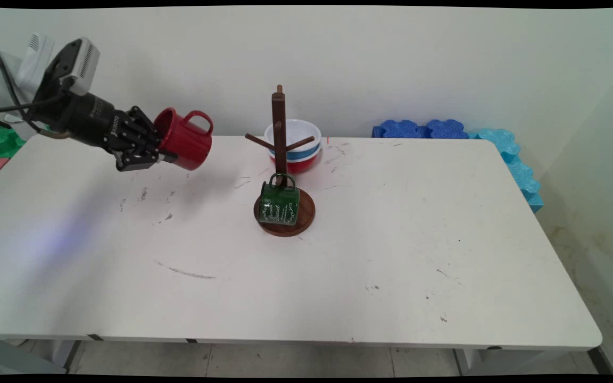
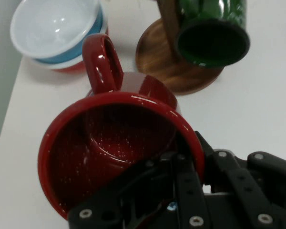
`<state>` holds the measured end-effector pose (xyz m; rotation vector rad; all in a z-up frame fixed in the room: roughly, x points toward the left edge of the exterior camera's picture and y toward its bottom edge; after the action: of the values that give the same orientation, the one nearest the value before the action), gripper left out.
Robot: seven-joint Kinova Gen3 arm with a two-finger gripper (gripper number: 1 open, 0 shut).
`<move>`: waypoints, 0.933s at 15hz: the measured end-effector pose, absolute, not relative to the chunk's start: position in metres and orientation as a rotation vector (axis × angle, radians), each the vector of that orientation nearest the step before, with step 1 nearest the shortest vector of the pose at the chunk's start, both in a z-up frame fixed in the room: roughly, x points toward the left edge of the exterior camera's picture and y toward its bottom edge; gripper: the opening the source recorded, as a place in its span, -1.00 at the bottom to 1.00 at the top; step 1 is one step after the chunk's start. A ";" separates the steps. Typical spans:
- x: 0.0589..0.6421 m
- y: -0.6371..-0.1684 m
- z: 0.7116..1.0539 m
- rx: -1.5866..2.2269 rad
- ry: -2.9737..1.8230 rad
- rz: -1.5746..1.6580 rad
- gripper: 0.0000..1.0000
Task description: Place the picked object on the table
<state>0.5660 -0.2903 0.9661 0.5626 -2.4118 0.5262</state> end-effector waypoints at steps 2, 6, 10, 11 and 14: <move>0.569 -0.297 0.962 0.552 -2.436 0.547 -1.00; 0.570 -0.311 0.953 0.503 -2.484 0.579 -1.00; 0.566 -0.325 0.944 0.430 -2.532 0.604 -1.00; 0.565 -0.329 0.941 0.411 -2.544 0.608 -1.00; 0.561 -0.338 0.933 0.365 -2.575 0.612 -1.00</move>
<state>0.5606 -0.3376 0.9330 0.3650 -2.5751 0.6121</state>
